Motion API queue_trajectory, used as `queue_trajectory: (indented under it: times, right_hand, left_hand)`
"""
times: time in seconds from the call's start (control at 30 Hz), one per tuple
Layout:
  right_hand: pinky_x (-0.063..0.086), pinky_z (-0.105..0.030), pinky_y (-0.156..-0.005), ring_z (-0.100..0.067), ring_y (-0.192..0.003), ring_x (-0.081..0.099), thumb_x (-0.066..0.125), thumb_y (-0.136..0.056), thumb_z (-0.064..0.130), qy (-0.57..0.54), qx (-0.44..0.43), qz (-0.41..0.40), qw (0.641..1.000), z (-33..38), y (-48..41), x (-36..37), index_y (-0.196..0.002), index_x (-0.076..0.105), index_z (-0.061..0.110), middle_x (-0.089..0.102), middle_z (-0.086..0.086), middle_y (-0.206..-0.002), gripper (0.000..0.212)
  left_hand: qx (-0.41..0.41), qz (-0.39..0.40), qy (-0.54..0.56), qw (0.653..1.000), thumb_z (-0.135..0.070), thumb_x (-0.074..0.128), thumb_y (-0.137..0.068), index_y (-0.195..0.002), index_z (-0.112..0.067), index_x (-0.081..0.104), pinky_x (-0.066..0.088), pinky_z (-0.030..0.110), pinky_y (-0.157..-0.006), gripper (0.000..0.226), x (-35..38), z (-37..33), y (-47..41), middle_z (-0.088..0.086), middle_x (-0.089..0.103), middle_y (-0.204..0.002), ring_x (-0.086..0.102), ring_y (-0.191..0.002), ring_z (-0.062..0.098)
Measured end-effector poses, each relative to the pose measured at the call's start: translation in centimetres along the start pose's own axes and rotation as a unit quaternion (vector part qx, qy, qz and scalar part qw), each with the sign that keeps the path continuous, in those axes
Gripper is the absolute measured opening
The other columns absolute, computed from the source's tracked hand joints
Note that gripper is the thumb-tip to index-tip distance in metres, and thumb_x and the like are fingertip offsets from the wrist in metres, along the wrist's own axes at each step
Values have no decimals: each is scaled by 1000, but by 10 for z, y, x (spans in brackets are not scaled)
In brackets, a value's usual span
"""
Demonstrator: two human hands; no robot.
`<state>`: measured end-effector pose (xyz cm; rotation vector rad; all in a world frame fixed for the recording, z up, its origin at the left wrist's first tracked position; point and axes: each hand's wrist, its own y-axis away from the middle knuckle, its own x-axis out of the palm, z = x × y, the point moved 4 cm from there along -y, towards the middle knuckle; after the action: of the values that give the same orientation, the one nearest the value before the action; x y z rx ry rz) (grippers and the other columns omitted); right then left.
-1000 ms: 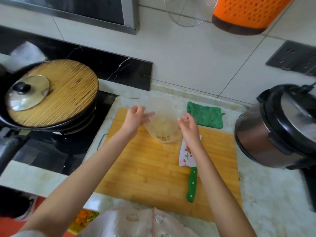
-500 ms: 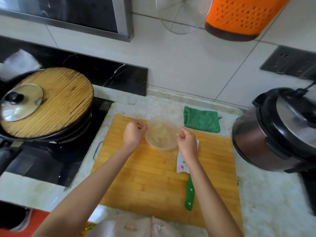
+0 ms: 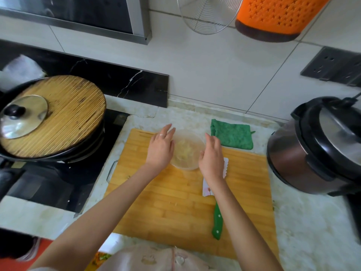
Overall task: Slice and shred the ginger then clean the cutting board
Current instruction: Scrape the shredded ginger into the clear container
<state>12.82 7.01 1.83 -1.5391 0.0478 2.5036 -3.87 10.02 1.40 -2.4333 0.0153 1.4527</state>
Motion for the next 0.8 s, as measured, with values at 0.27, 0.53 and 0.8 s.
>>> queue_trajectory:
  times: [0.27,0.53,0.8]
  right_hand:
    - [41,-34,-104,-25,-132,41,44,-93,8,16,-31,29,999,9,-1,15,-143,33,2,36,-11,-147,52]
    - [47,-37,-90,-30,-121,47,36,-96,21,60,-61,9,996,11,-2,26,-148,29,10,40,-16,-139,54]
    - [50,-37,-82,-30,-118,46,33,-91,27,72,-39,43,996,11,-5,31,-147,29,10,40,-14,-138,59]
  left_hand:
    - [61,101,-42,992,-44,20,-97,-146,-5,35,15,36,-114,65,28,-2,5,9,36,-152,30,-141,24]
    - [64,96,0,993,-39,20,-99,-144,-3,39,22,42,-116,61,31,0,3,11,39,-149,32,-140,25]
    - [69,97,15,993,-37,25,-96,-142,-2,42,24,43,-115,60,34,4,1,12,41,-148,35,-138,26]
